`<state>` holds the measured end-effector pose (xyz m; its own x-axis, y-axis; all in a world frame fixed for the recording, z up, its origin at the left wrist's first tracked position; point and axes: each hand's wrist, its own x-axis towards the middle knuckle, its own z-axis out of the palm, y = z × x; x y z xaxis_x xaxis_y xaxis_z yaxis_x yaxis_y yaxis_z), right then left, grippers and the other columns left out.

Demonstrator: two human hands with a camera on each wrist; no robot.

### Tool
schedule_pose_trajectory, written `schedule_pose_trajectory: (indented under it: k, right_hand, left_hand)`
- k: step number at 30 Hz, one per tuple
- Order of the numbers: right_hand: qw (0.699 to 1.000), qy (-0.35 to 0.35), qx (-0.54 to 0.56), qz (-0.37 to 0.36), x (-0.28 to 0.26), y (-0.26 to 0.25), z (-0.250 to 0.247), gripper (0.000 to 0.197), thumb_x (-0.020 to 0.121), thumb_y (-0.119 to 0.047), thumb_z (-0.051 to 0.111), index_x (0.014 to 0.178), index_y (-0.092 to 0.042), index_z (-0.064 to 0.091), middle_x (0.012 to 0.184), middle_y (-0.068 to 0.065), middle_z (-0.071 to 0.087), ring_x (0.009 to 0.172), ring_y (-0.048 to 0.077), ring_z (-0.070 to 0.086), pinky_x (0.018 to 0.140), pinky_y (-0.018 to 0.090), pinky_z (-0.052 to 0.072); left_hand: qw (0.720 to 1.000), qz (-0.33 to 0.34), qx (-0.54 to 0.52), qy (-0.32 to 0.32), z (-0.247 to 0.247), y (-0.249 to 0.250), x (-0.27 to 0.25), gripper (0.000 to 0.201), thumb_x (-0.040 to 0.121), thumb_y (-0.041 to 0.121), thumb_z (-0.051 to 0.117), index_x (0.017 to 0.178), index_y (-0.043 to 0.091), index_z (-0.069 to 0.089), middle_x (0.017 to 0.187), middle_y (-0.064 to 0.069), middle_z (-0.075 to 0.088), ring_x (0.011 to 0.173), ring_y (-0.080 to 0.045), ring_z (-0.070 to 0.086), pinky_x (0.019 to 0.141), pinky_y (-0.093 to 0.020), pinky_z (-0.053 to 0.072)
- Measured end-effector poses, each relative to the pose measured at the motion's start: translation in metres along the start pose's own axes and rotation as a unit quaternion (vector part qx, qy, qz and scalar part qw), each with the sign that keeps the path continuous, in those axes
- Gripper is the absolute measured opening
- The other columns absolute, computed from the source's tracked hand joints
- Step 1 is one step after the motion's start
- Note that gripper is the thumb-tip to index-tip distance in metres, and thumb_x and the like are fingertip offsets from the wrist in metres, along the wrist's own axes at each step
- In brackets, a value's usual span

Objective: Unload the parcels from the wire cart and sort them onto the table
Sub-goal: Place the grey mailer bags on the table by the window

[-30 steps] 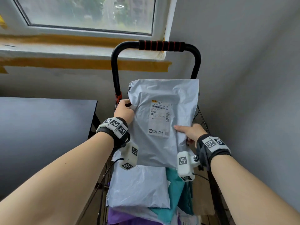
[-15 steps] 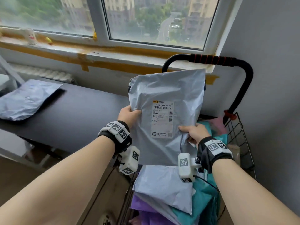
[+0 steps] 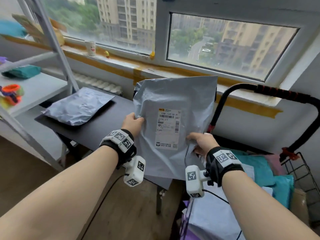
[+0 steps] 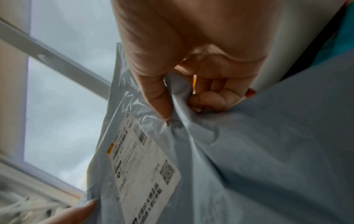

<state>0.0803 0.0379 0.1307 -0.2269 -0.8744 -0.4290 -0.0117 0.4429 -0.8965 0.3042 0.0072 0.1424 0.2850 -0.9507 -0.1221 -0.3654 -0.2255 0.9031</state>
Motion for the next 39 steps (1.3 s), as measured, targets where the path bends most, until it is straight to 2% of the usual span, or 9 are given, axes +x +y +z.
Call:
schedule_pose_trajectory:
  k: [4, 8, 14, 17, 23, 25, 29, 34, 39]
  right_hand:
    - [1.0, -0.012, -0.025, -0.011, -0.01, -0.008, 0.086, 0.013, 0.081, -0.002, 0.062, 0.074, -0.009, 0.054, 0.067, 0.007, 0.058, 0.058, 0.02, 0.055, 0.044, 0.021, 0.044]
    - [0.999, -0.017, -0.031, -0.012, -0.019, -0.012, 0.165, 0.008, 0.08, -0.002, 0.062, 0.084, -0.005, 0.056, 0.075, 0.011, 0.061, 0.064, 0.024, 0.058, 0.057, 0.03, 0.049]
    - [0.999, -0.034, -0.04, -0.011, -0.035, -0.031, 0.251, 0.009, 0.086, 0.002, 0.052, 0.082, -0.005, 0.048, 0.069, 0.011, 0.053, 0.054, 0.022, 0.054, 0.035, 0.019, 0.047]
    - [0.997, -0.035, -0.059, -0.028, -0.029, -0.048, 0.283, 0.007, 0.087, 0.003, 0.049, 0.085, -0.004, 0.048, 0.066, 0.01, 0.049, 0.045, 0.019, 0.049, 0.034, 0.019, 0.046]
    - [0.995, -0.062, -0.076, -0.03, 0.014, -0.072, 0.345, 0.015, 0.088, 0.002, 0.048, 0.077, -0.006, 0.044, 0.069, 0.012, 0.05, 0.054, 0.023, 0.049, 0.035, 0.021, 0.047]
    - [0.994, -0.073, -0.077, -0.026, 0.036, -0.078, 0.368, 0.008, 0.087, 0.002, 0.049, 0.082, -0.004, 0.047, 0.07, 0.013, 0.053, 0.055, 0.024, 0.053, 0.038, 0.023, 0.05]
    - [0.989, -0.111, -0.096, -0.01, 0.079, -0.096, 0.407, 0.004, 0.086, 0.002, 0.053, 0.089, 0.0, 0.052, 0.058, 0.013, 0.057, 0.052, 0.026, 0.056, 0.052, 0.033, 0.057]
    - [0.984, -0.114, -0.137, 0.008, 0.127, -0.129, 0.444, 0.016, 0.085, 0.003, 0.056, 0.078, -0.005, 0.044, 0.063, 0.014, 0.055, 0.034, 0.016, 0.055, 0.039, 0.023, 0.05]
    - [0.977, -0.115, -0.173, 0.041, 0.163, -0.123, 0.481, 0.016, 0.086, -0.002, 0.057, 0.074, -0.005, 0.048, 0.058, 0.01, 0.054, 0.042, 0.016, 0.055, 0.046, 0.026, 0.053]
  left_hand:
    - [0.999, -0.005, 0.028, 0.017, -0.079, -0.027, 0.026, 0.023, 0.083, 0.023, 0.057, 0.066, 0.015, 0.044, 0.081, -0.015, 0.058, 0.087, -0.032, 0.057, 0.073, -0.034, 0.04]
    - [0.999, 0.014, 0.021, 0.041, -0.15, -0.05, 0.049, 0.025, 0.092, 0.011, 0.051, 0.068, 0.012, 0.044, 0.067, -0.003, 0.047, 0.081, -0.019, 0.045, 0.06, -0.023, 0.025]
    - [0.998, 0.007, 0.025, 0.049, -0.222, -0.073, 0.09, 0.03, 0.091, 0.013, 0.052, 0.063, 0.014, 0.04, 0.066, -0.002, 0.045, 0.077, -0.022, 0.045, 0.068, -0.026, 0.03]
    - [0.998, 0.019, 0.023, 0.047, -0.245, -0.078, 0.113, 0.016, 0.092, 0.014, 0.05, 0.076, 0.012, 0.05, 0.081, -0.007, 0.053, 0.084, -0.023, 0.05, 0.072, -0.025, 0.032]
    - [0.996, 0.027, 0.038, 0.071, -0.281, -0.088, 0.173, 0.015, 0.094, 0.015, 0.049, 0.079, 0.013, 0.05, 0.079, -0.006, 0.053, 0.083, -0.021, 0.046, 0.067, -0.022, 0.028]
    - [0.995, 0.028, 0.057, 0.078, -0.292, -0.09, 0.202, 0.02, 0.094, 0.014, 0.049, 0.074, 0.012, 0.048, 0.074, -0.006, 0.051, 0.082, -0.023, 0.047, 0.063, -0.023, 0.026]
    - [0.993, 0.028, 0.079, 0.08, -0.308, -0.09, 0.266, 0.006, 0.094, 0.013, 0.049, 0.09, 0.013, 0.053, 0.089, -0.011, 0.054, 0.087, -0.026, 0.051, 0.07, -0.025, 0.031]
    - [0.992, 0.012, 0.099, 0.076, -0.323, -0.09, 0.344, 0.026, 0.093, 0.015, 0.05, 0.067, 0.017, 0.048, 0.086, -0.013, 0.053, 0.08, -0.021, 0.045, 0.066, -0.024, 0.03]
    - [0.99, -0.028, 0.125, 0.066, -0.329, -0.116, 0.397, 0.035, 0.093, 0.018, 0.05, 0.06, 0.014, 0.037, 0.07, -0.011, 0.045, 0.075, -0.023, 0.039, 0.064, -0.026, 0.029]
